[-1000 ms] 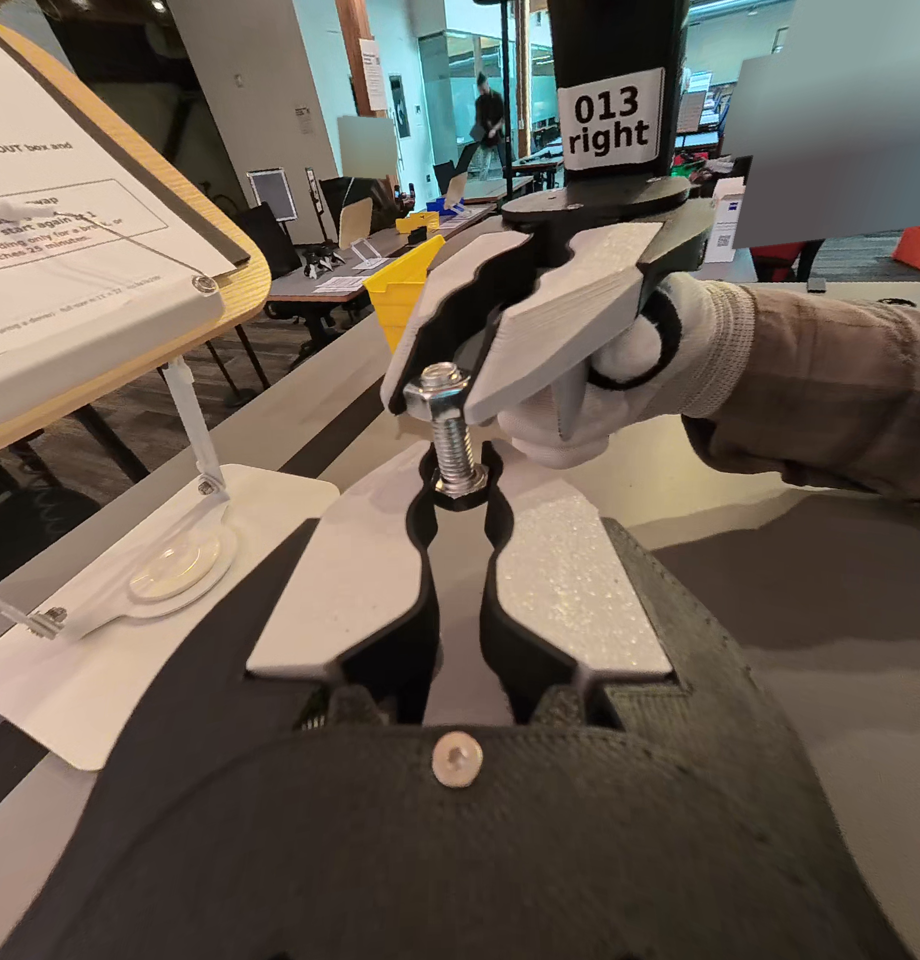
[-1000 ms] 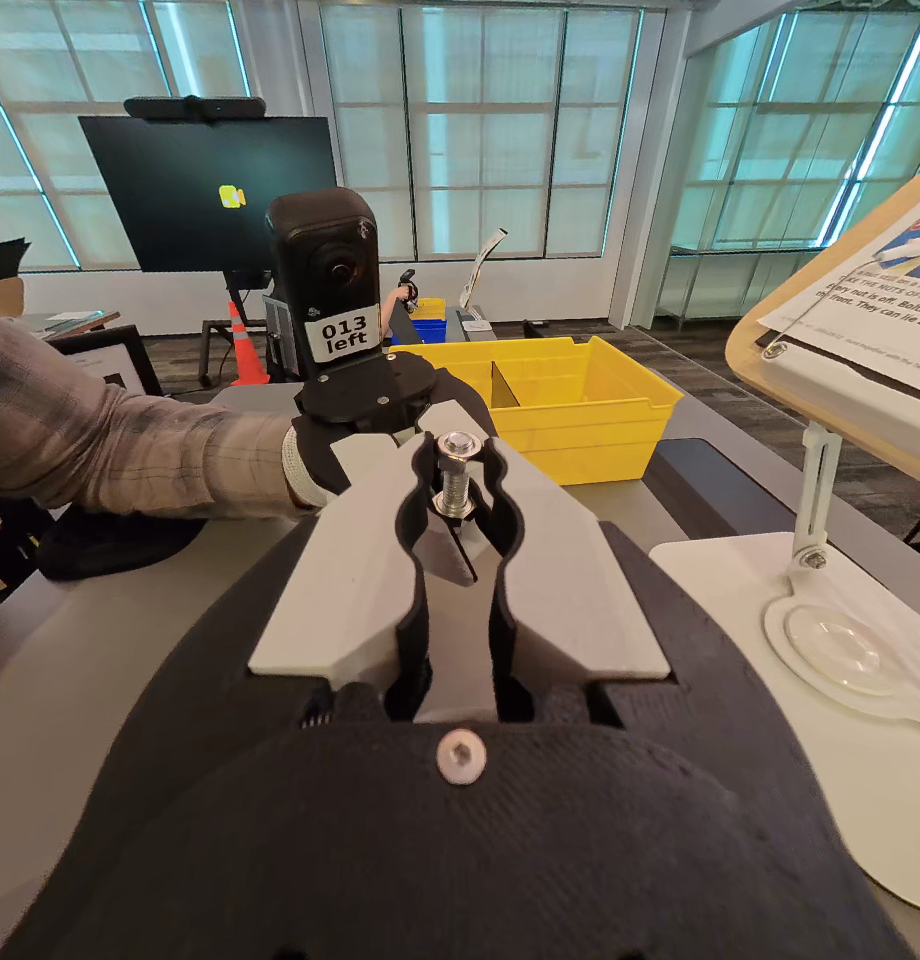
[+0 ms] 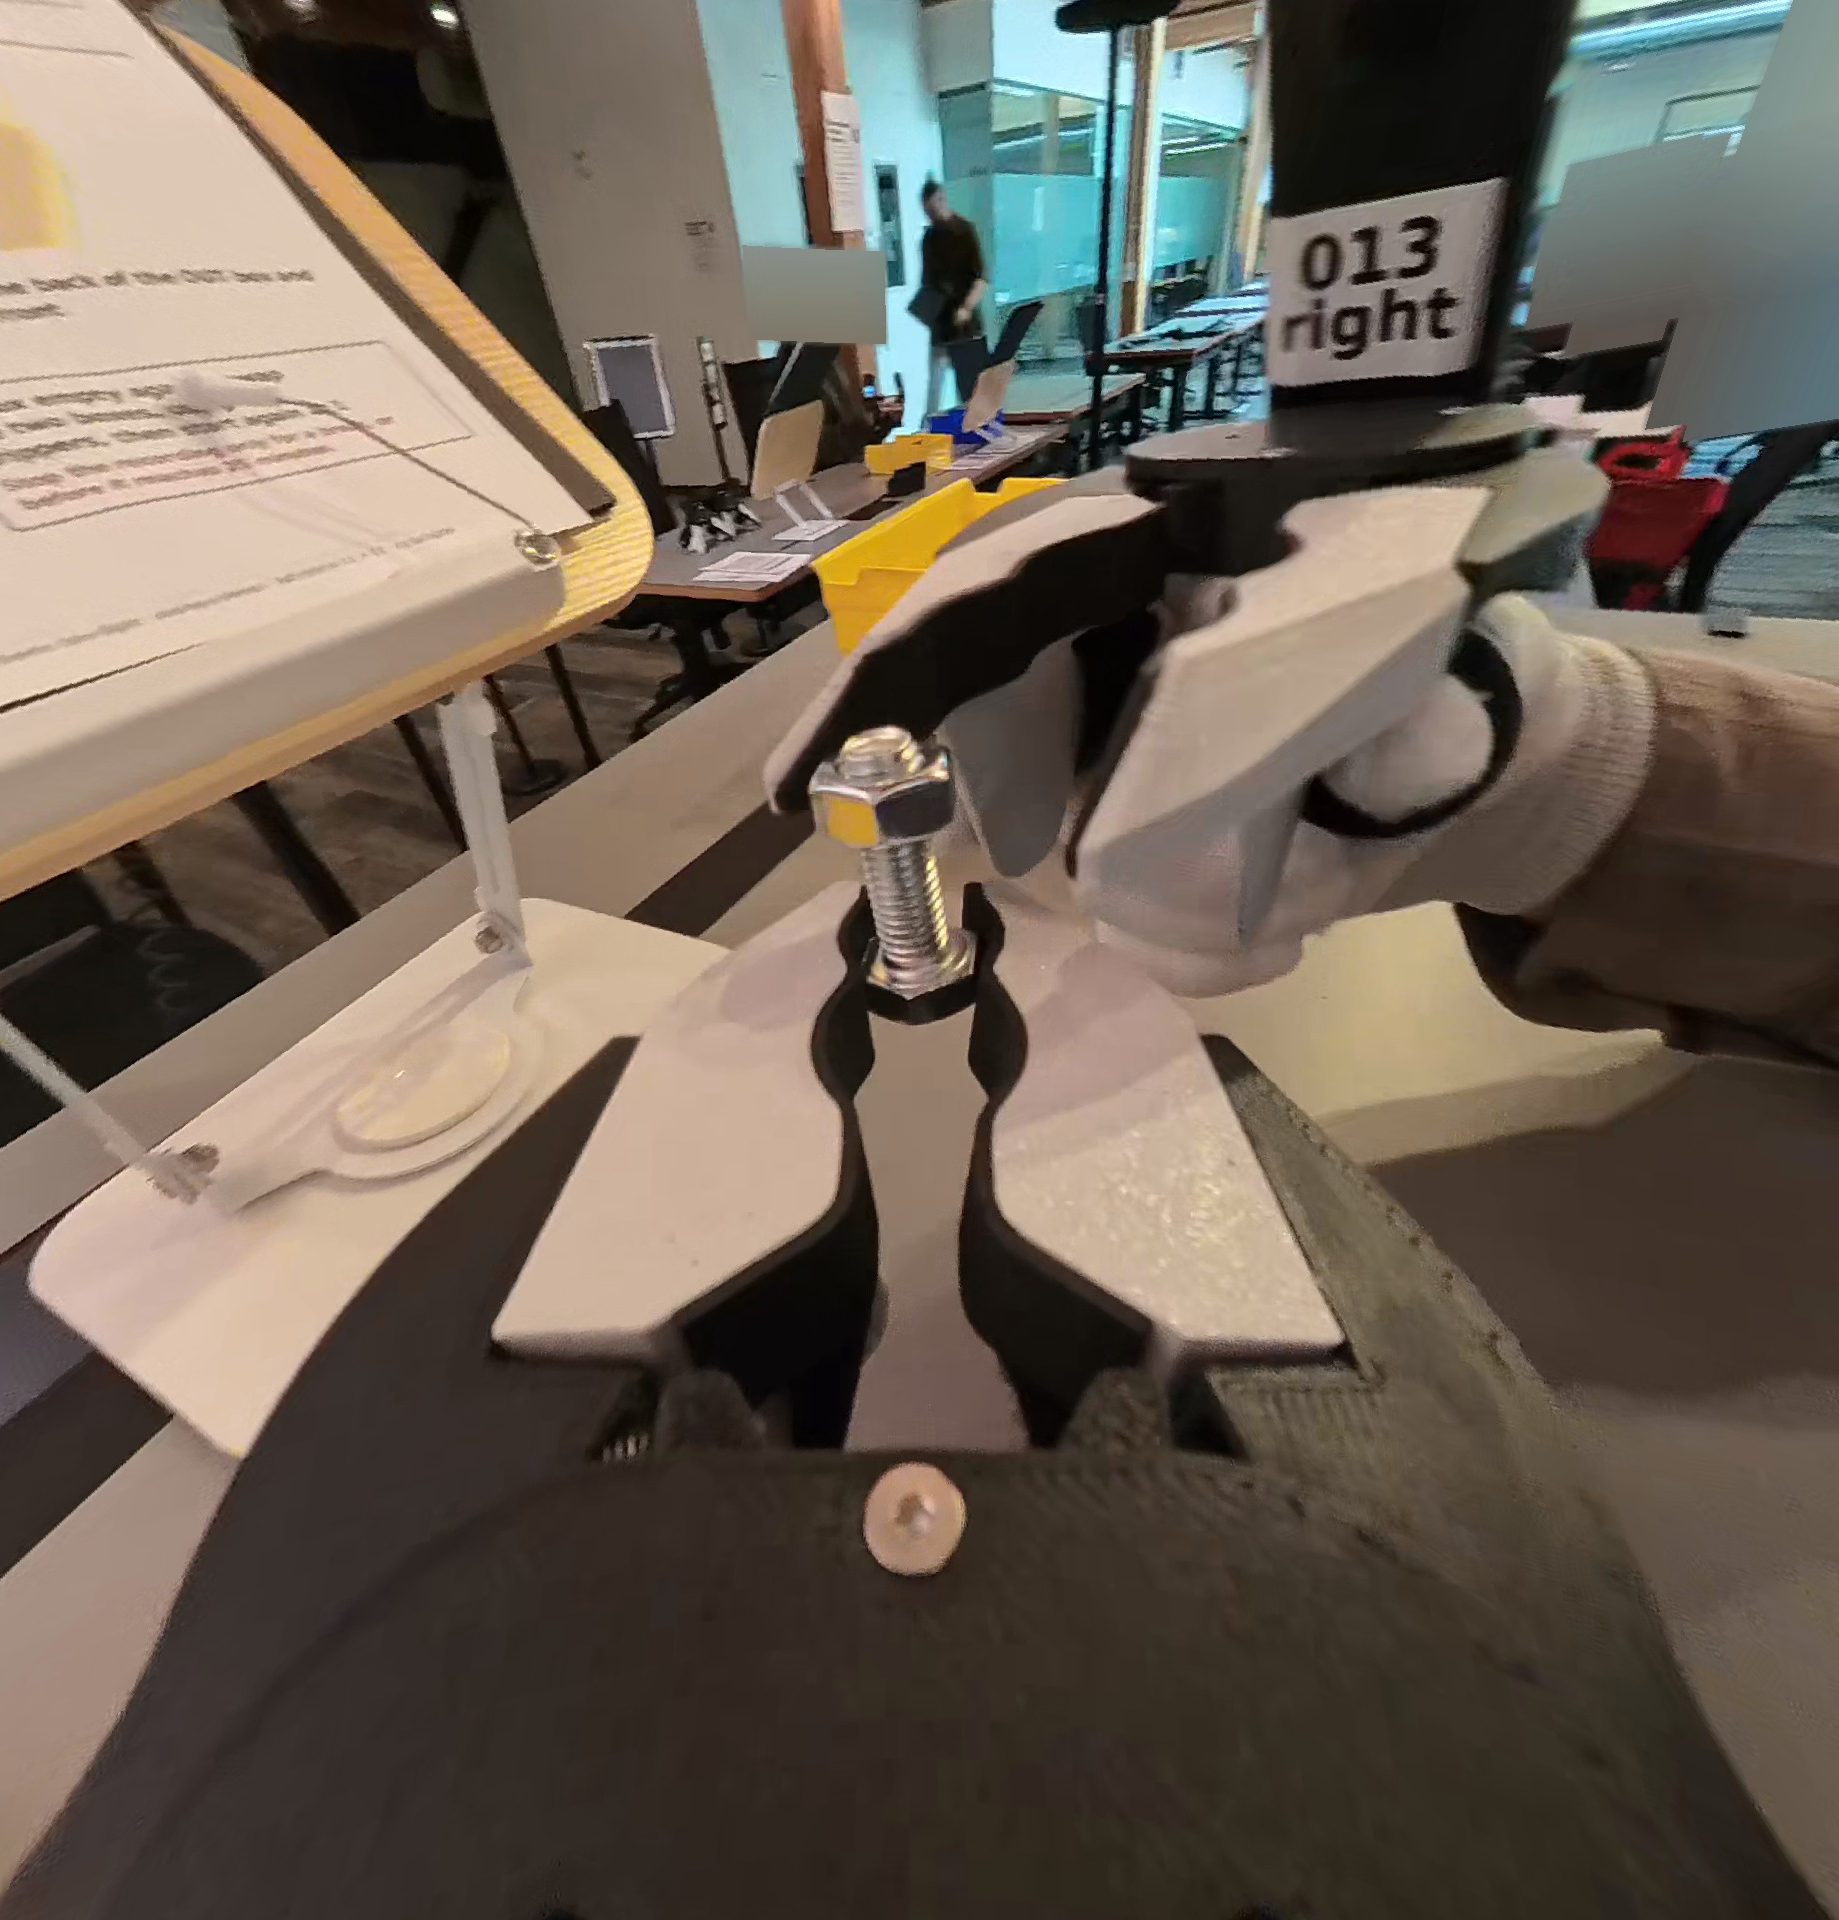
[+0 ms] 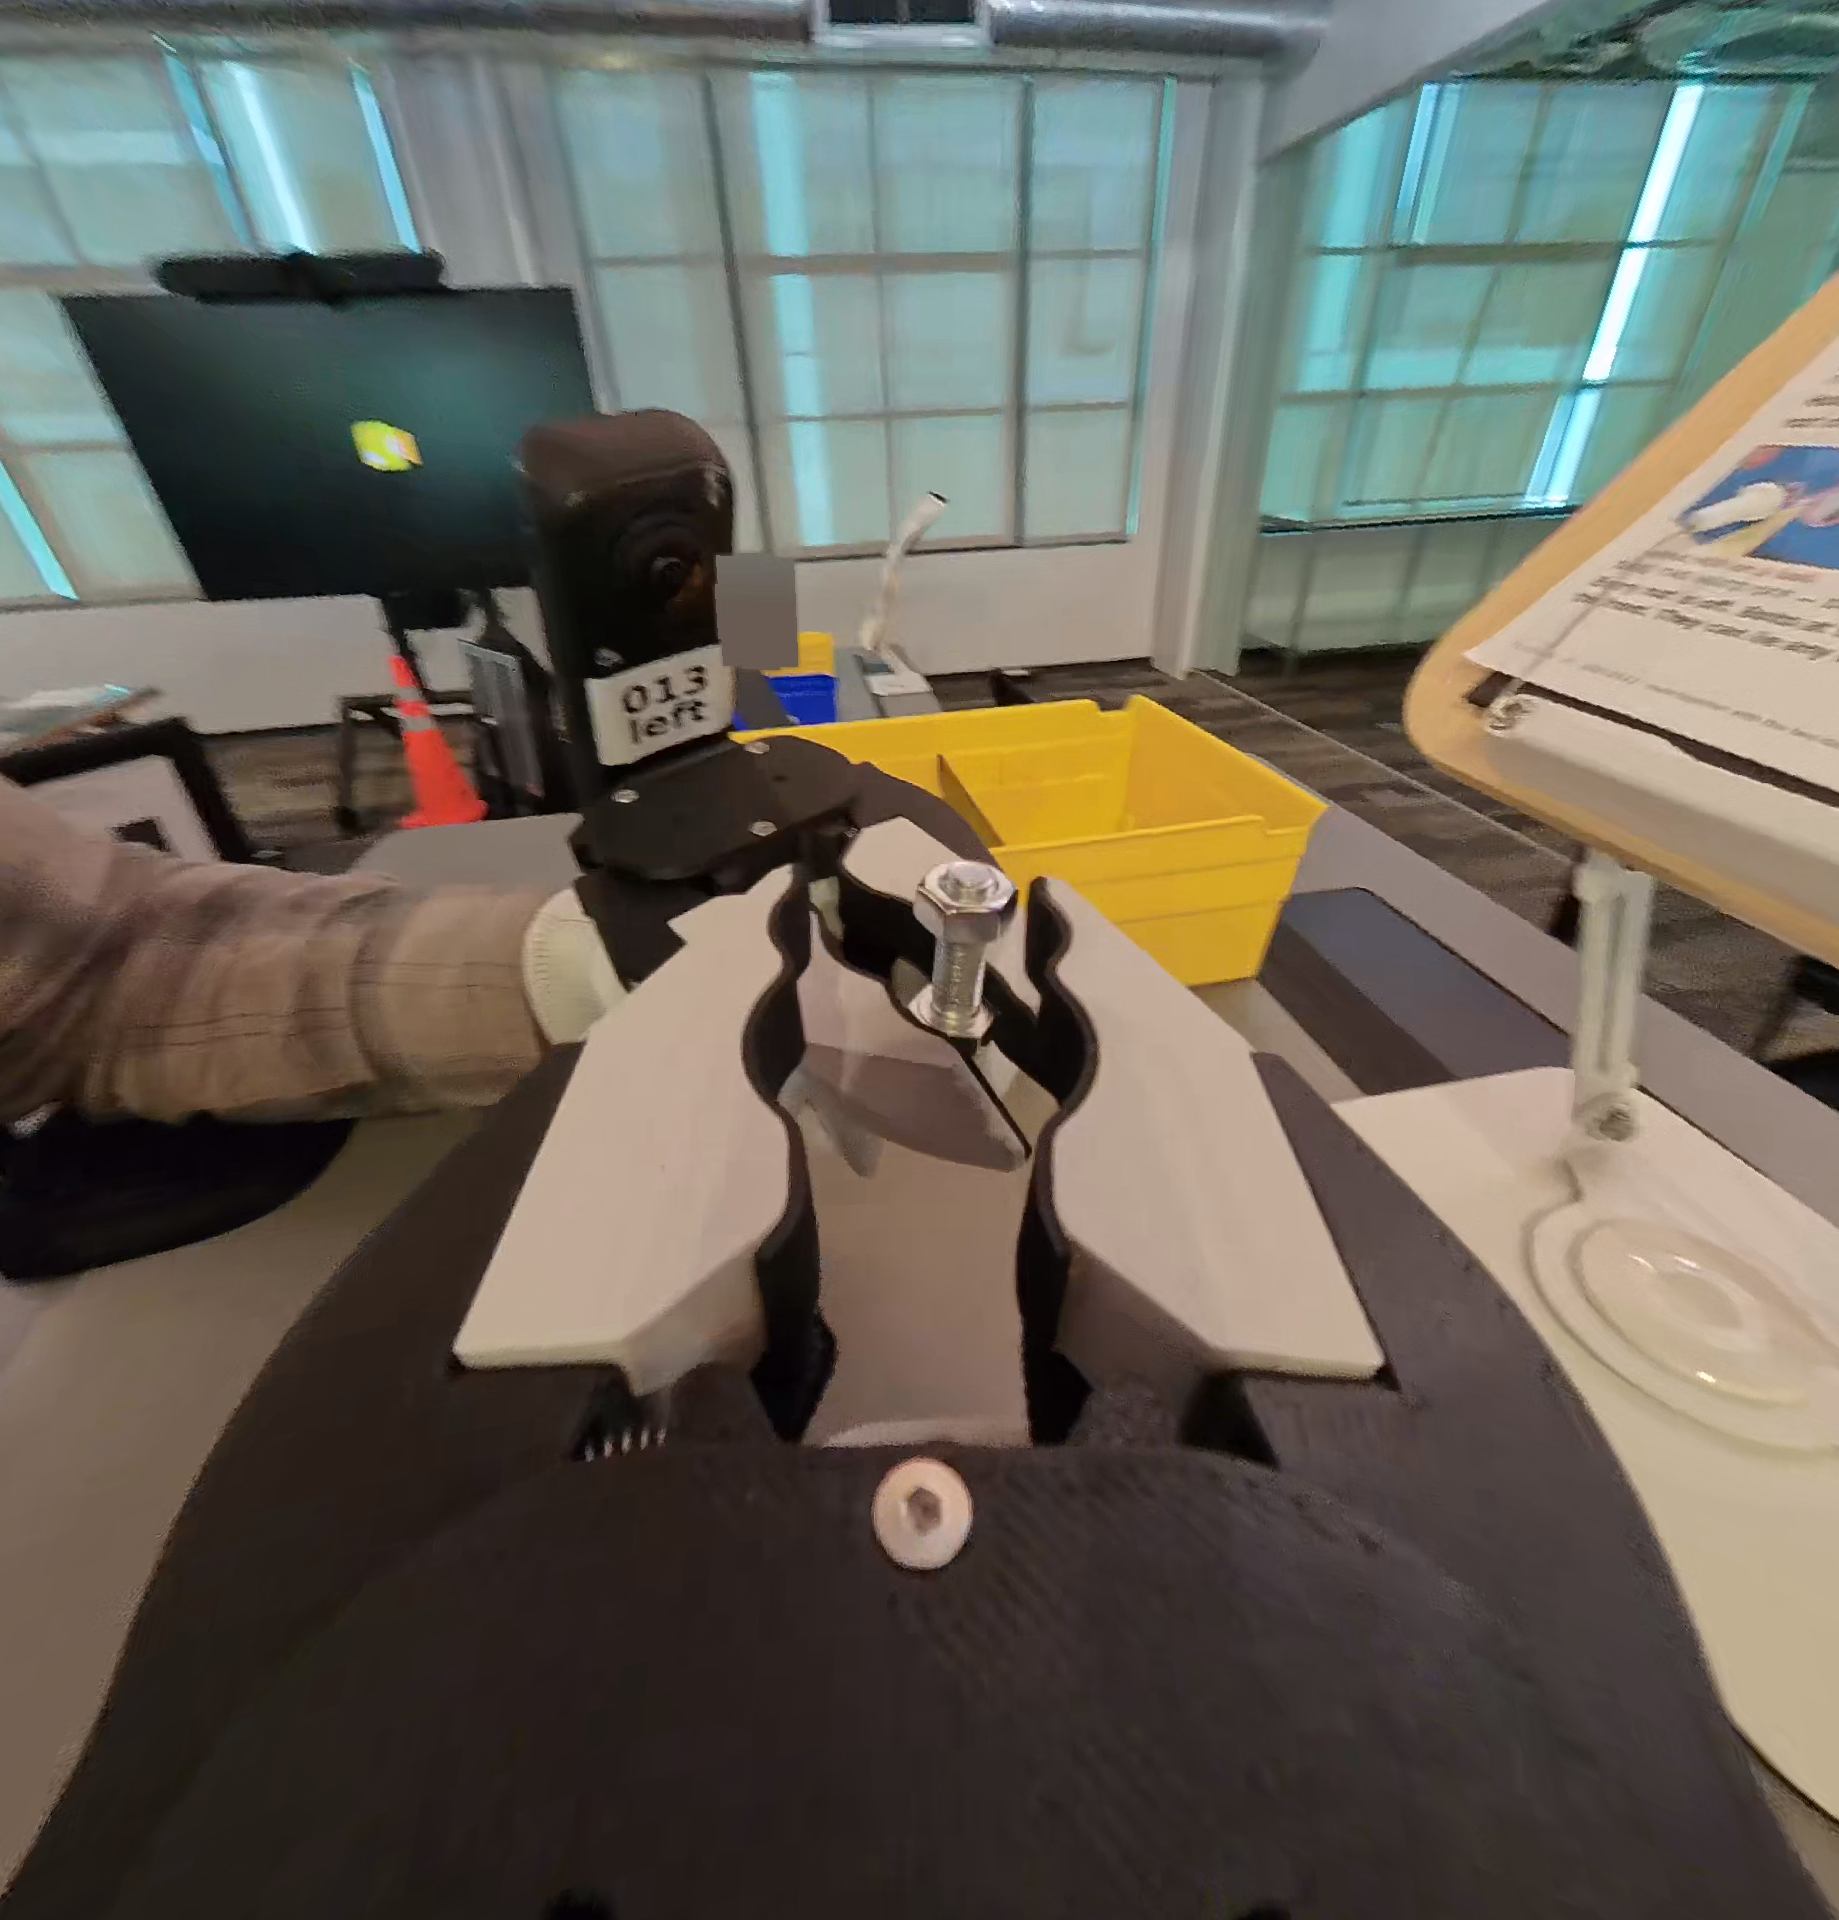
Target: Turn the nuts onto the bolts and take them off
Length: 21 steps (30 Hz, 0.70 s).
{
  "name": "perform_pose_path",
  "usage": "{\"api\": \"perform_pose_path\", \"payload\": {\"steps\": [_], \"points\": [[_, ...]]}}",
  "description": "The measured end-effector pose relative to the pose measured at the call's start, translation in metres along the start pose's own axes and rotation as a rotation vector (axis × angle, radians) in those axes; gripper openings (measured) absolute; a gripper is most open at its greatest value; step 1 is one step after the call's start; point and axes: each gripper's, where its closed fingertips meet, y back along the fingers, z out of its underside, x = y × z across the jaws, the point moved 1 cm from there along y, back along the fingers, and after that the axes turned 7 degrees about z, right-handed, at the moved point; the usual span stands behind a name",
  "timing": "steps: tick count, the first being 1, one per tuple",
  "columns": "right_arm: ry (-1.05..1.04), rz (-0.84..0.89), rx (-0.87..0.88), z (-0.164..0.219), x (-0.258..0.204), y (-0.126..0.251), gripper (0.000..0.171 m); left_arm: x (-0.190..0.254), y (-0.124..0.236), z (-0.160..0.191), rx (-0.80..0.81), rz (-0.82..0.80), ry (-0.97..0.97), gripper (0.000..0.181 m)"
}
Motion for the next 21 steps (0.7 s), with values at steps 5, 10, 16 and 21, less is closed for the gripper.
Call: {"api": "perform_pose_path", "payload": {"steps": [5,10,16,21], "points": [[0.001,-0.05,-0.005,0.001,-0.001,0.009,0.017,0.017,-0.004,-0.001,0.008,0.09,-0.01,0.015],[-0.002,-0.015,-0.01,0.002,0.004,0.007,0.017,0.011,-0.004,0.0,0.005,0.05,0.002,0.015],[0.013,0.124,0.009,0.0,0.014,-0.005,0.017,-0.008,0.0,0.0,0.01,-0.069,0.015,0.015],[-0.024,0.314,0.034,0.001,0.024,-0.018,0.017,-0.026,0.005,0.003,-0.008,-0.206,0.01,0.015]]}}
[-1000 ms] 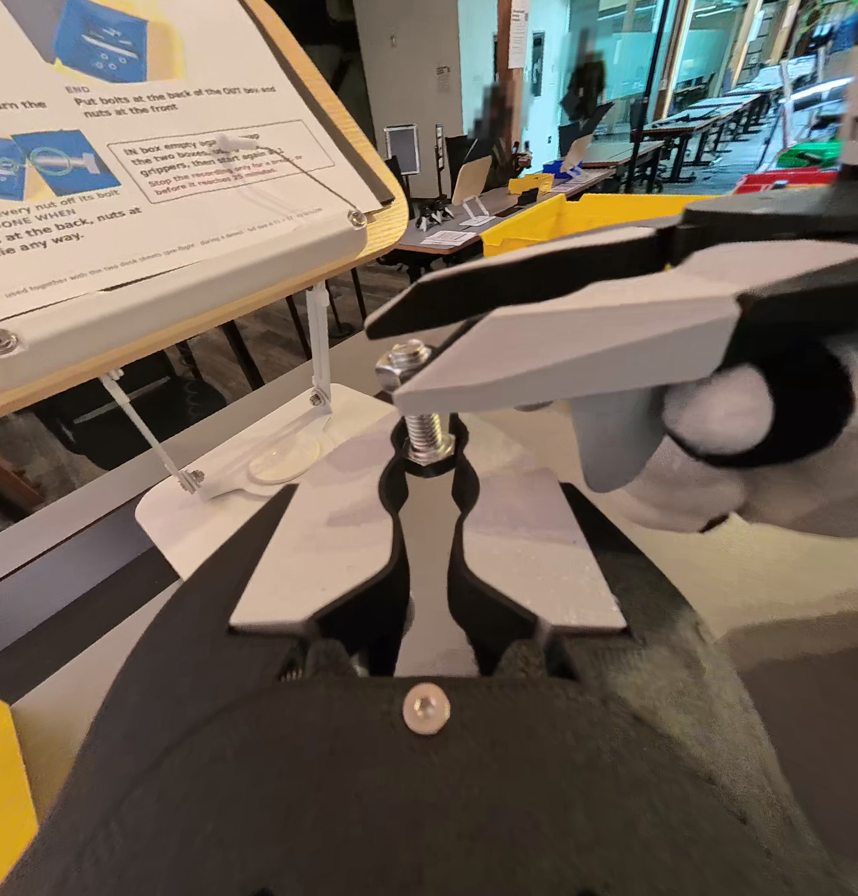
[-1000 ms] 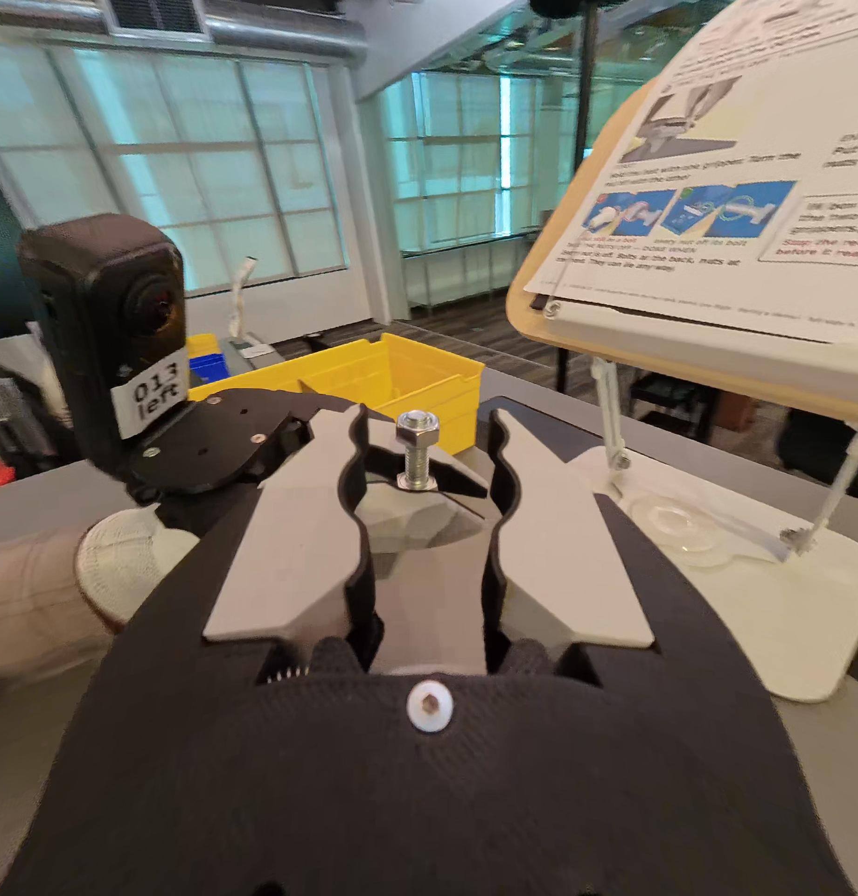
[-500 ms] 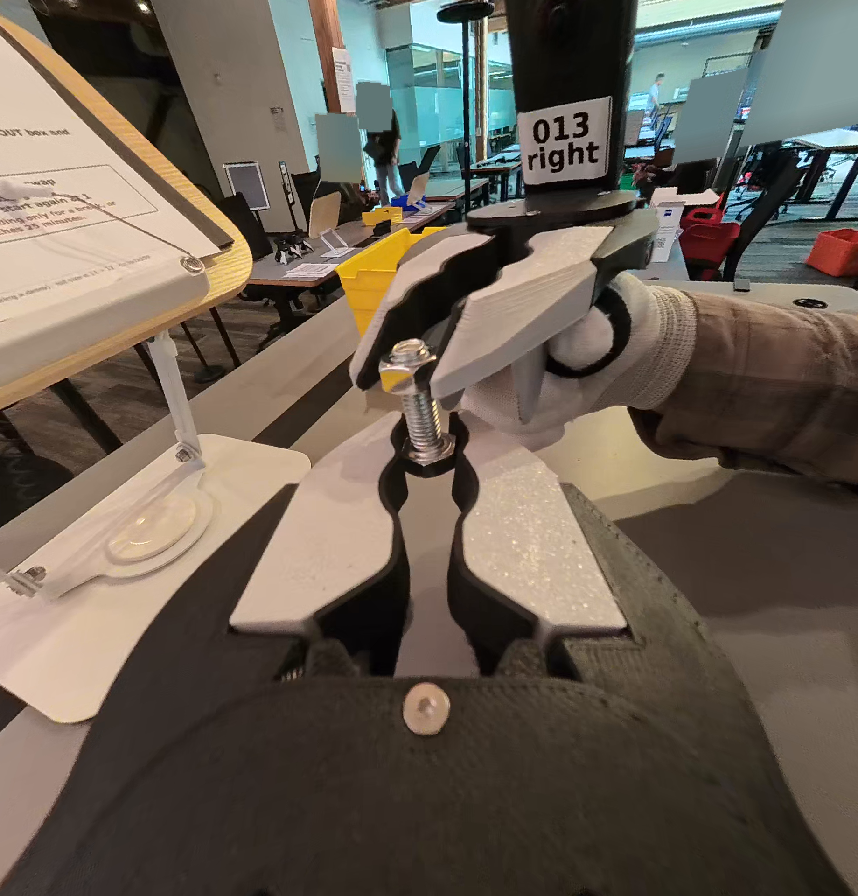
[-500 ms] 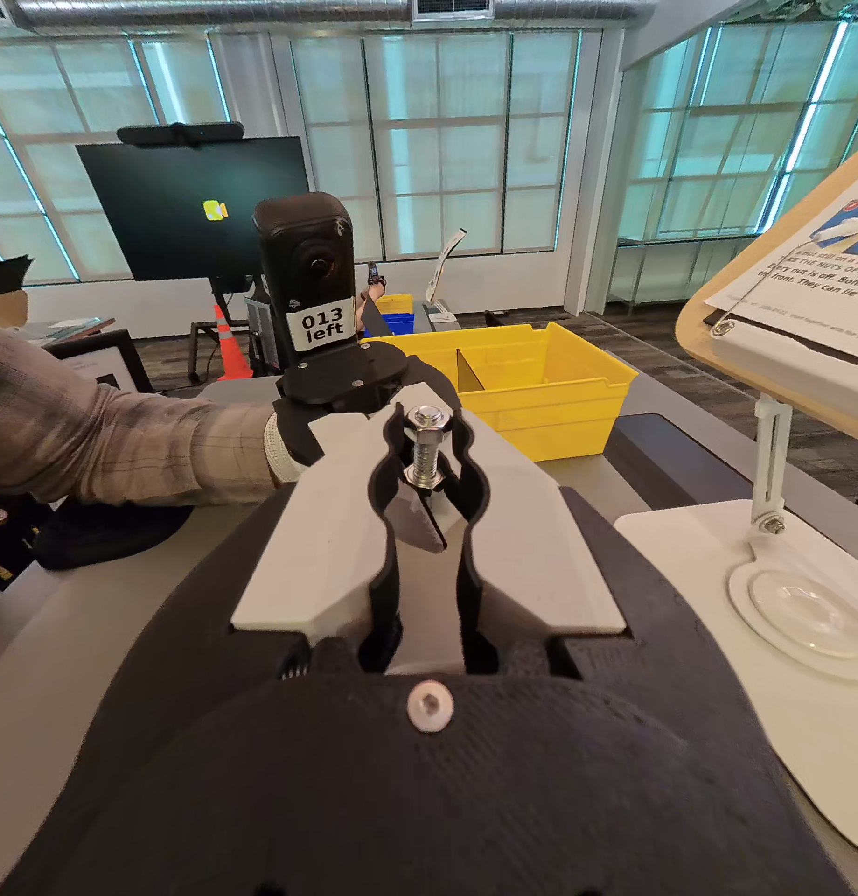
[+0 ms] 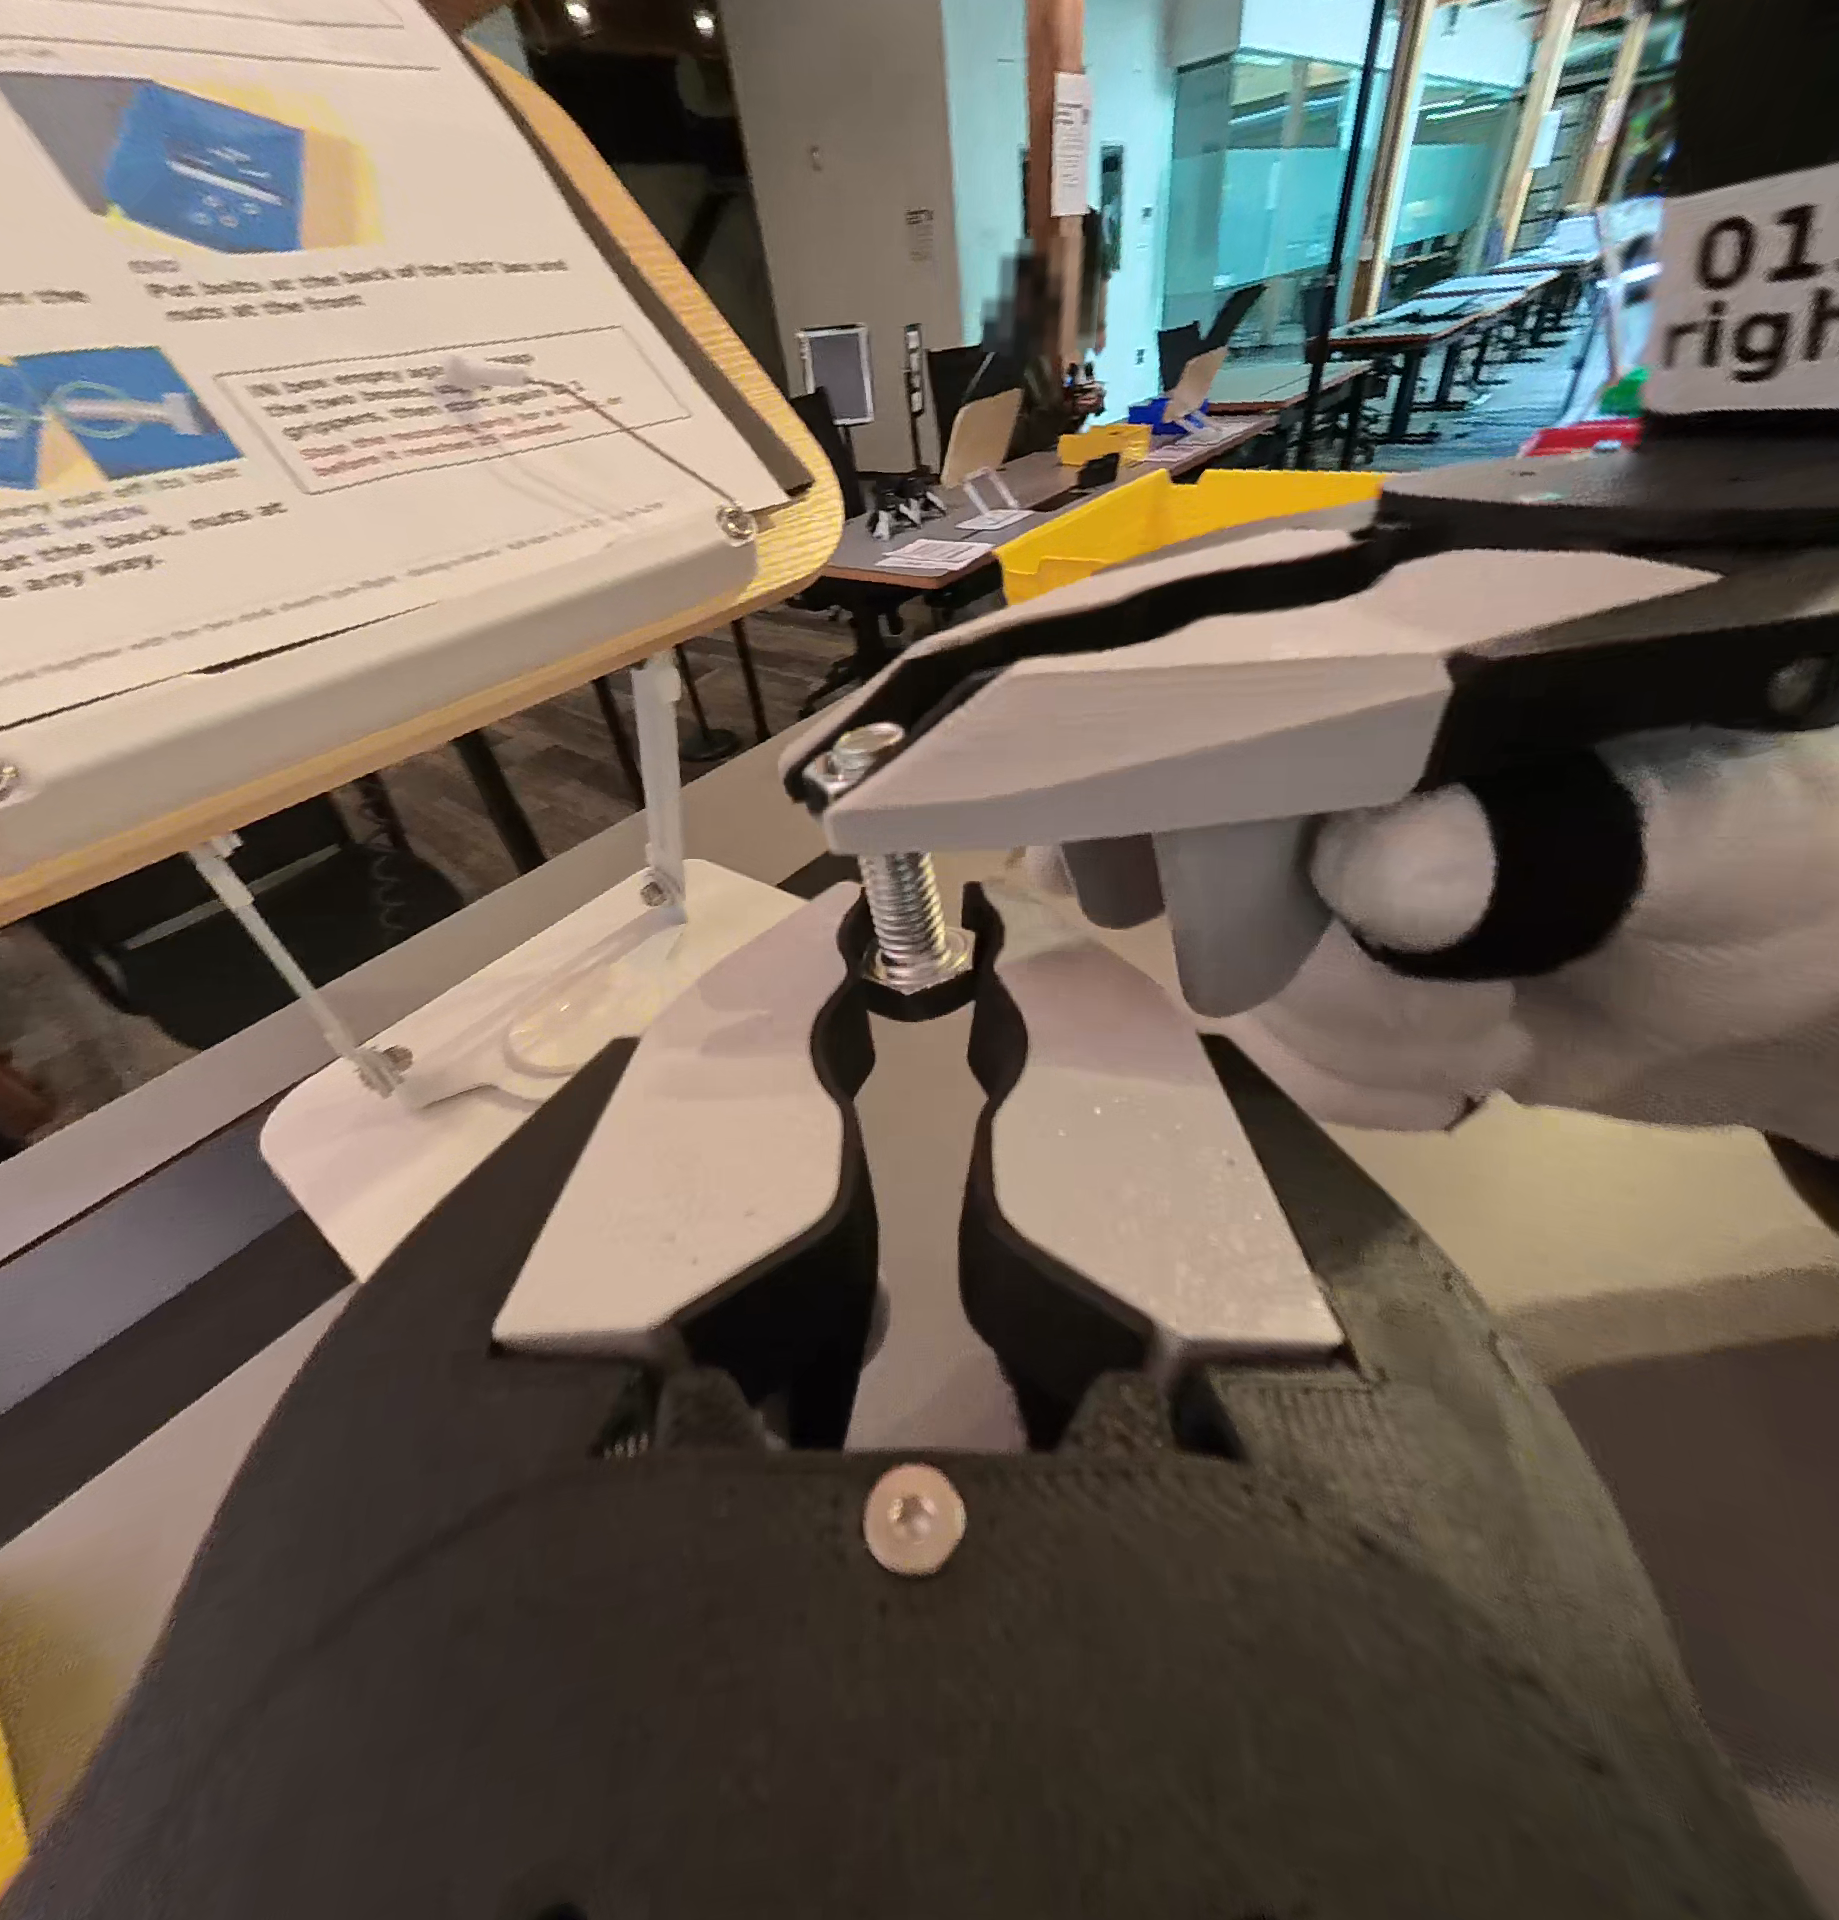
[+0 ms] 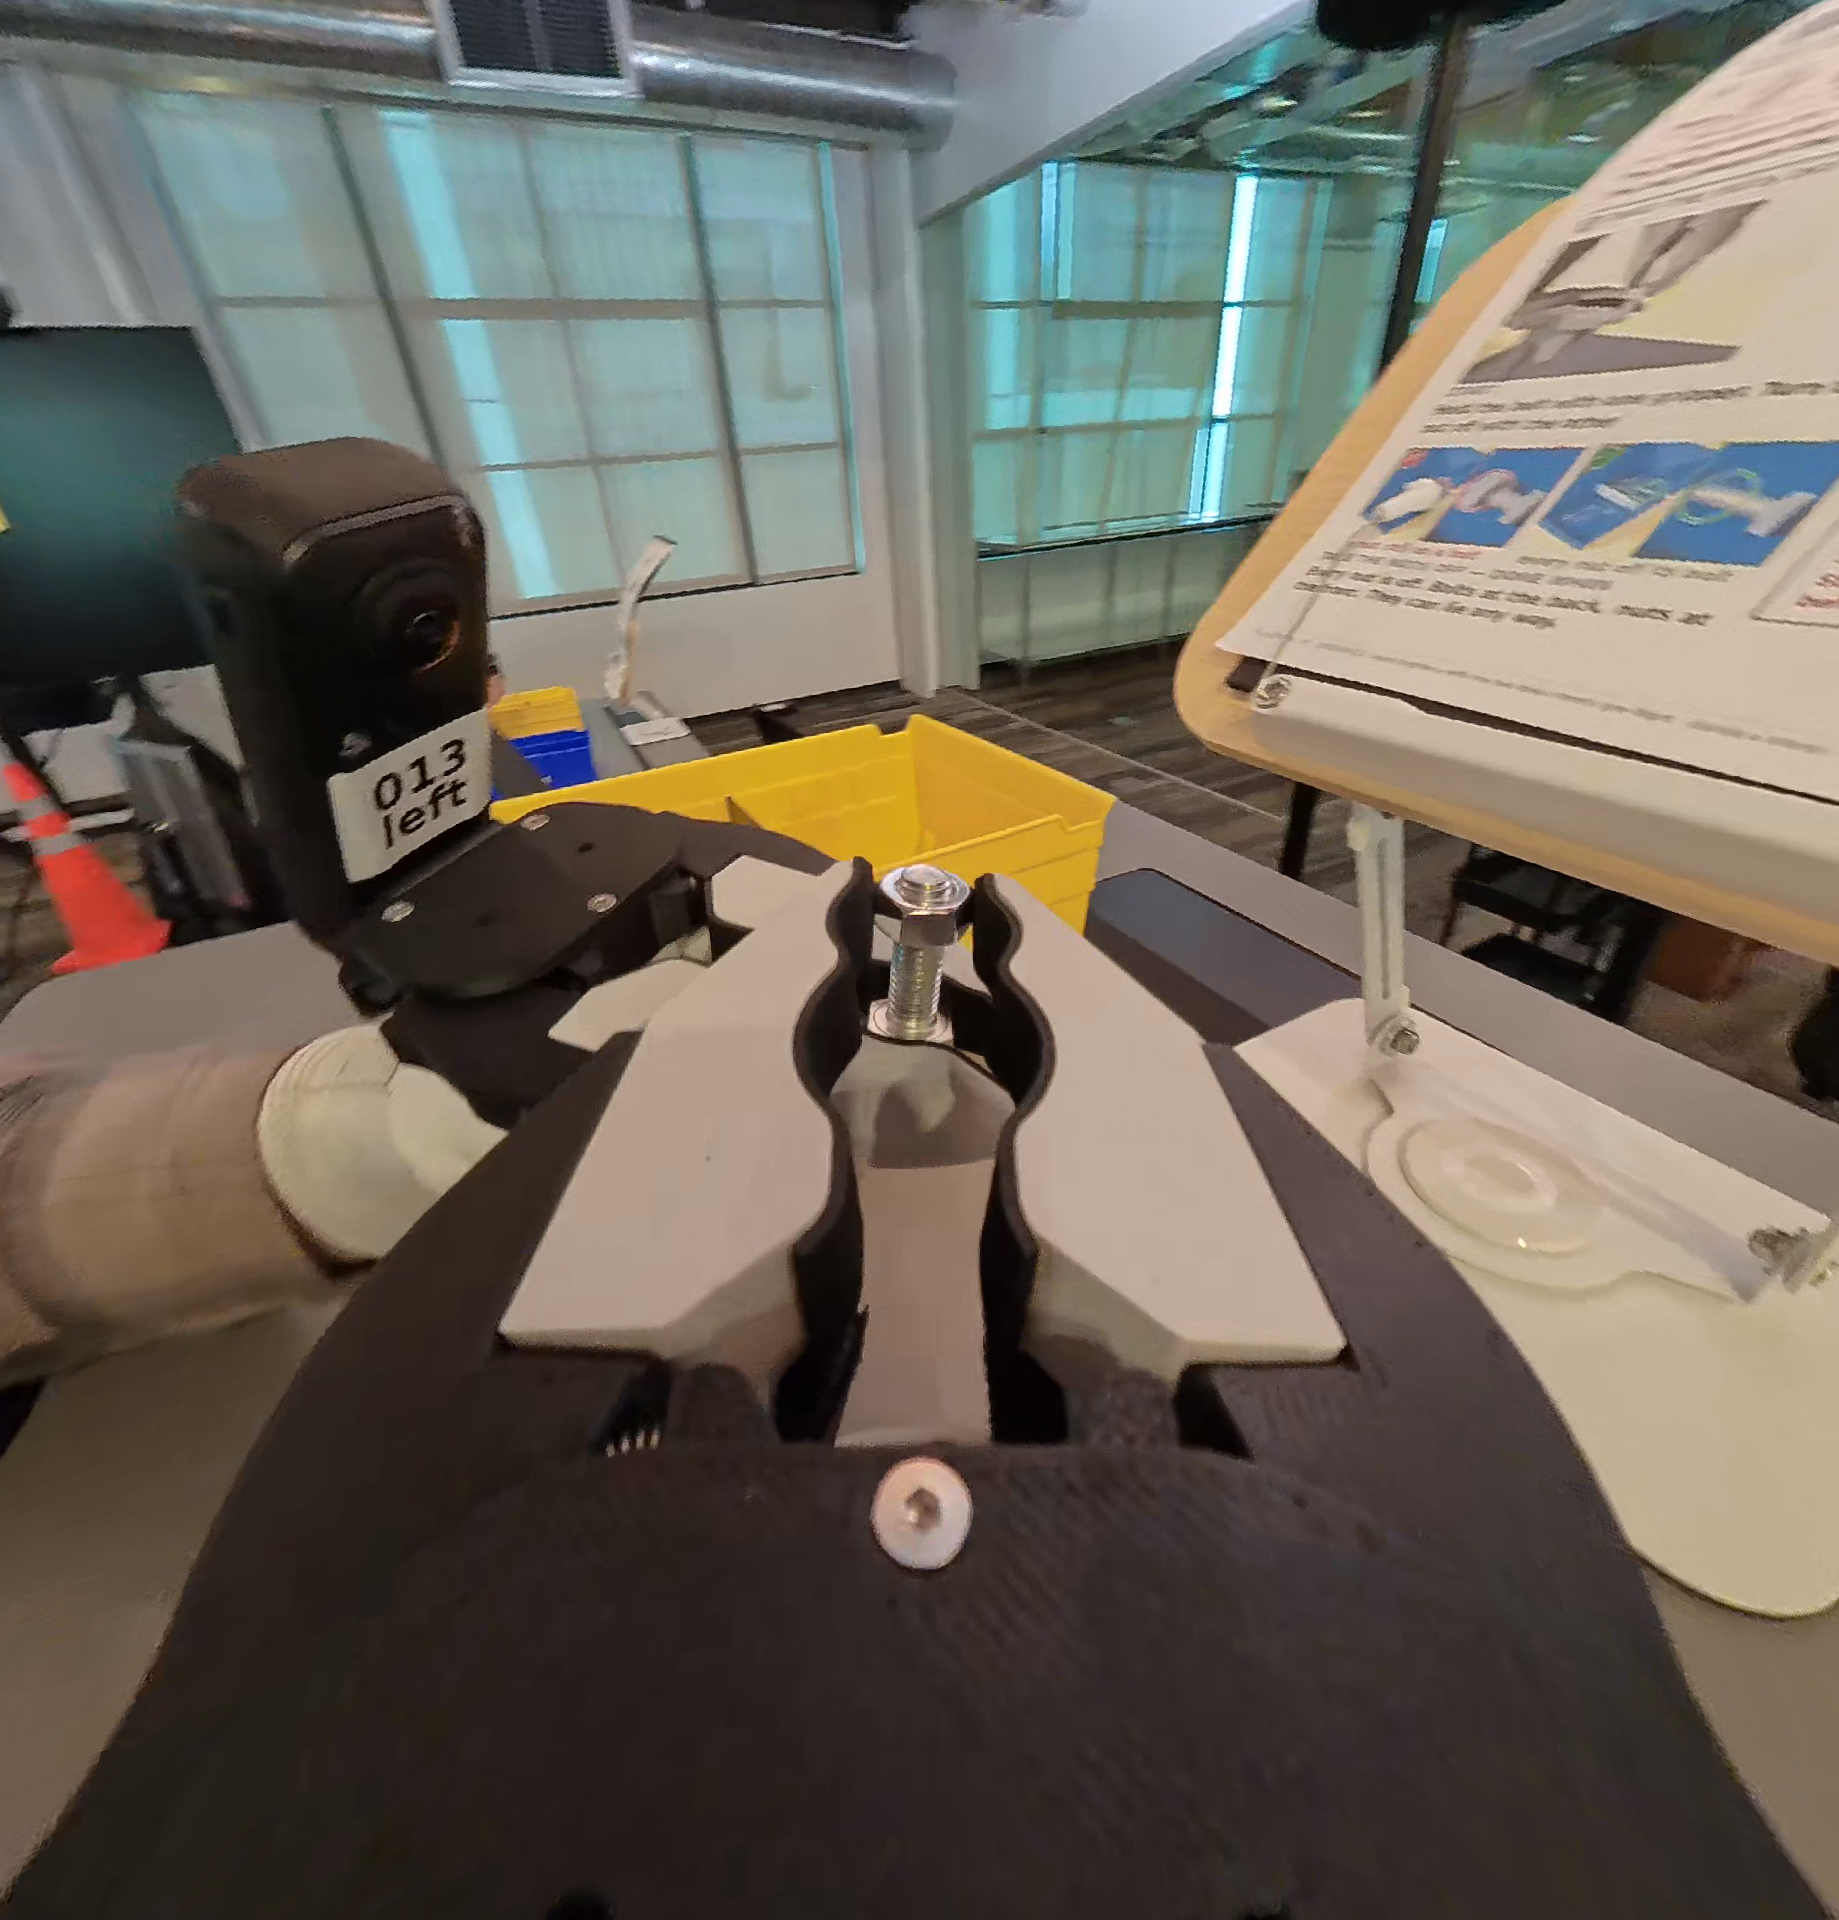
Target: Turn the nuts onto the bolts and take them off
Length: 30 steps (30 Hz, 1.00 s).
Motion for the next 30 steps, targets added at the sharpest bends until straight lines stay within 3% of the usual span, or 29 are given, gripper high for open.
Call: {"api": "perform_pose_path", "payload": {"steps": [6,12,14,17,21,30], "points": [[-0.008,0.252,0.026,0.005,0.005,-0.006,0.017,-0.012,-0.001,0.006,-0.025,-0.139,-0.015,0.014],[-0.024,0.258,0.013,0.007,0.007,-0.007,0.017,-0.013,-0.002,0.009,-0.032,-0.164,-0.016,0.015],[-0.017,0.233,0.019,0.005,0.006,-0.006,0.018,-0.011,-0.001,0.006,-0.014,-0.146,-0.007,0.014],[0.023,0.148,0.047,-0.005,0.0,-0.004,0.044,-0.008,0.0,0.0,0.019,-0.102,0.008,0.015],[0.046,-0.069,0.042,-0.01,-0.016,0.003,0.043,0.002,-0.001,-0.003,0.031,-0.027,-0.005,0.014],[0.091,-0.304,0.001,-0.011,-0.02,0.031,0.035,0.035,0.0,-0.01,0.07,0.201,-0.019,0.015]]}}
